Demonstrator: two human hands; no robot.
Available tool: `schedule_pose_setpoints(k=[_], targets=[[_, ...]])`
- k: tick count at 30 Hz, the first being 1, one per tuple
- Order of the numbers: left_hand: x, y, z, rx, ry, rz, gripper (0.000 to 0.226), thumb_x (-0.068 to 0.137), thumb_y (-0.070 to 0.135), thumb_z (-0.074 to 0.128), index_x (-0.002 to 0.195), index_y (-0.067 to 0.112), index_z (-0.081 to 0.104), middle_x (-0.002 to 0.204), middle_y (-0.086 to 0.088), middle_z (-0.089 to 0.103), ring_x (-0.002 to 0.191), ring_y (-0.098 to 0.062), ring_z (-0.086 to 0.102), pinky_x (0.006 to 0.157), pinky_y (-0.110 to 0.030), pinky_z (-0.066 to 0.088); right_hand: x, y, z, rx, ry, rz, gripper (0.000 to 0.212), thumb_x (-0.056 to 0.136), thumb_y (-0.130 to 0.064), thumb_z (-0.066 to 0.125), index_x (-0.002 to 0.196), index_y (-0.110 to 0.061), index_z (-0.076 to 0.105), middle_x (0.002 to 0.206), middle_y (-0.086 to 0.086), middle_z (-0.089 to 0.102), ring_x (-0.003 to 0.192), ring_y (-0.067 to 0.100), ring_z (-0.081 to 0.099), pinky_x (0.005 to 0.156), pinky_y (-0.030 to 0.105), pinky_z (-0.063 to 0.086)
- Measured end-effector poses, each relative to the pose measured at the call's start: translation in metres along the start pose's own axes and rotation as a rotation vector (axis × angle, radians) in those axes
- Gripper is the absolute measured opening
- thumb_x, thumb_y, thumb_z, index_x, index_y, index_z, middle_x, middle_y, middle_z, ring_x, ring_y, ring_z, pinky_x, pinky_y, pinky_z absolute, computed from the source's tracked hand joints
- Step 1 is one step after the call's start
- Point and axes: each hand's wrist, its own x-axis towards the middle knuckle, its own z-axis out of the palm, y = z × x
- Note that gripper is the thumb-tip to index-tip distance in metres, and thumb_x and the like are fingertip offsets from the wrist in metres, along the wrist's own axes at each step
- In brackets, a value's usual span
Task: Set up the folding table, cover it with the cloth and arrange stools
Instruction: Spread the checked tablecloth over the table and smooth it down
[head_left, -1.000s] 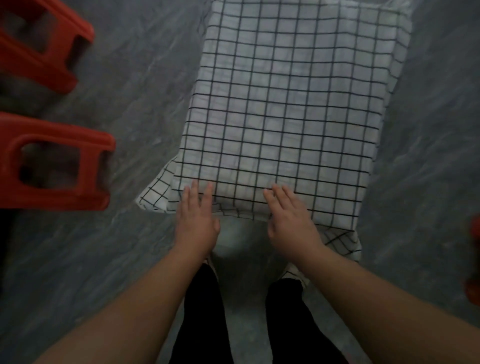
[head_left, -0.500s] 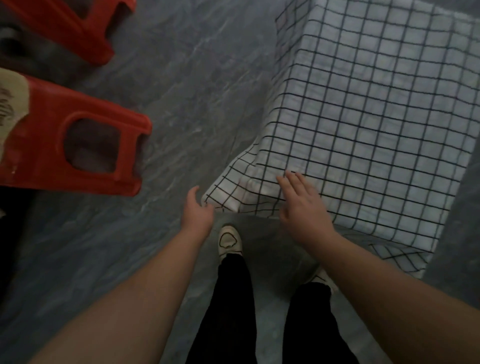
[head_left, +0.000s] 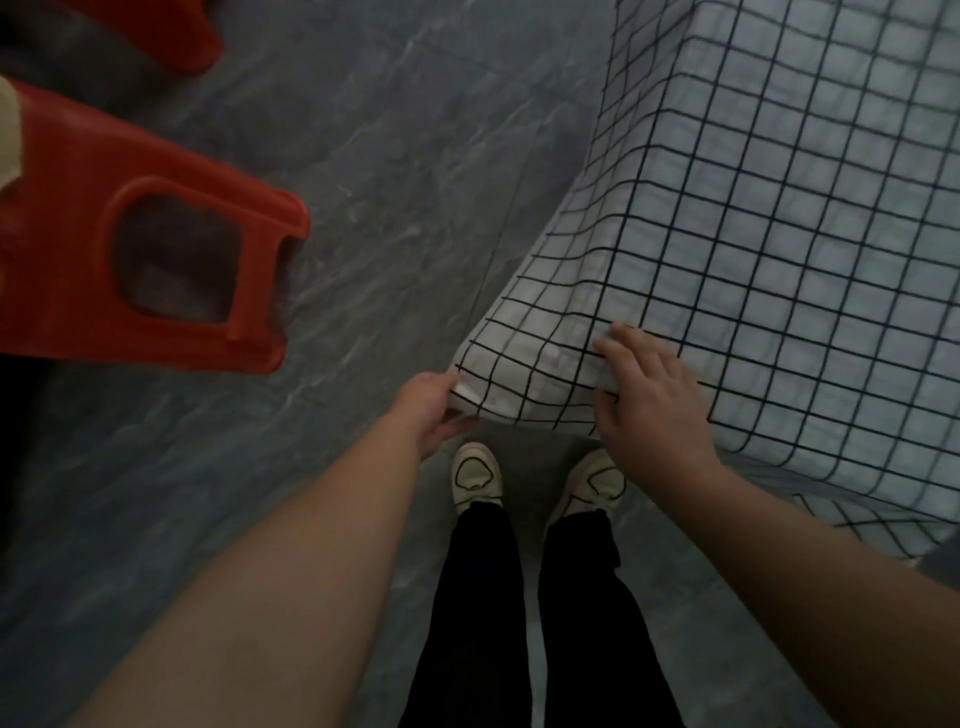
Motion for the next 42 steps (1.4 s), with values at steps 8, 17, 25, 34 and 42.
schedule_pose_setpoints(k=[8, 17, 25, 34, 42], targets=[[0.006, -0.015, 0.004, 0.166, 0.336, 0.18, 0.019, 0.094, 0.014, 0.061, 0.111, 0.014, 0.054, 0.113, -0.015, 0.059, 0.089, -0.022, 0.055, 0.078, -0.03, 0.046, 0.0, 0.013, 0.014, -0.044, -0.002, -0.043, 0.054, 0.094, -0.026, 0.056, 0.145, -0.022, 0.041, 0.16, -0.001, 0.03, 0.146, 0.022, 0.023, 0.117, 0.043, 0.019], [-0.044, -0.012, 0.055, 1.302, -0.083, 0.926, 0.091, 0.084, 0.024, 0.067, 0.157, 0.027, 0.014, 0.165, 0.005, 0.013, 0.153, -0.015, 0.001, 0.125, -0.037, 0.007, 0.002, 0.015, 0.01, -0.078, -0.029, -0.057, 0.058, 0.089, -0.021, 0.058, 0.145, -0.024, 0.041, 0.159, 0.0, 0.032, 0.143, 0.025, 0.029, 0.114, 0.046, 0.023], [-0.014, -0.005, 0.085, 1.277, 0.047, 0.992, 0.046, 0.086, 0.02, 0.063, 0.131, 0.028, 0.058, 0.121, -0.002, 0.067, 0.114, -0.028, 0.06, 0.09, -0.038, 0.049, 0.006, 0.024, 0.02, -0.065, 0.067, -0.116, 0.056, 0.086, -0.022, 0.057, 0.141, -0.022, 0.046, 0.154, 0.001, 0.039, 0.138, 0.027, 0.034, 0.11, 0.043, 0.021], [0.011, -0.009, 0.091, 1.285, 0.052, 0.761, 0.041, 0.089, 0.036, 0.065, 0.13, 0.037, 0.06, 0.127, -0.002, 0.066, 0.121, -0.028, 0.057, 0.085, -0.028, 0.039, 0.008, 0.03, 0.017, -0.038, 0.049, -0.136, 0.055, 0.084, -0.03, 0.05, 0.139, -0.028, 0.046, 0.153, -0.003, 0.039, 0.138, 0.024, 0.034, 0.109, 0.045, 0.028], [-0.002, -0.012, 0.058, 1.153, -0.006, 0.743, 0.057, 0.093, 0.015, 0.055, 0.144, 0.039, 0.047, 0.141, -0.005, 0.058, 0.129, -0.026, 0.054, 0.106, -0.04, 0.045, 0.008, 0.033, 0.014, -0.055, 0.007, -0.137, 0.06, 0.085, -0.028, 0.061, 0.142, -0.03, 0.042, 0.154, -0.005, 0.036, 0.141, 0.023, 0.03, 0.111, 0.045, 0.026]])
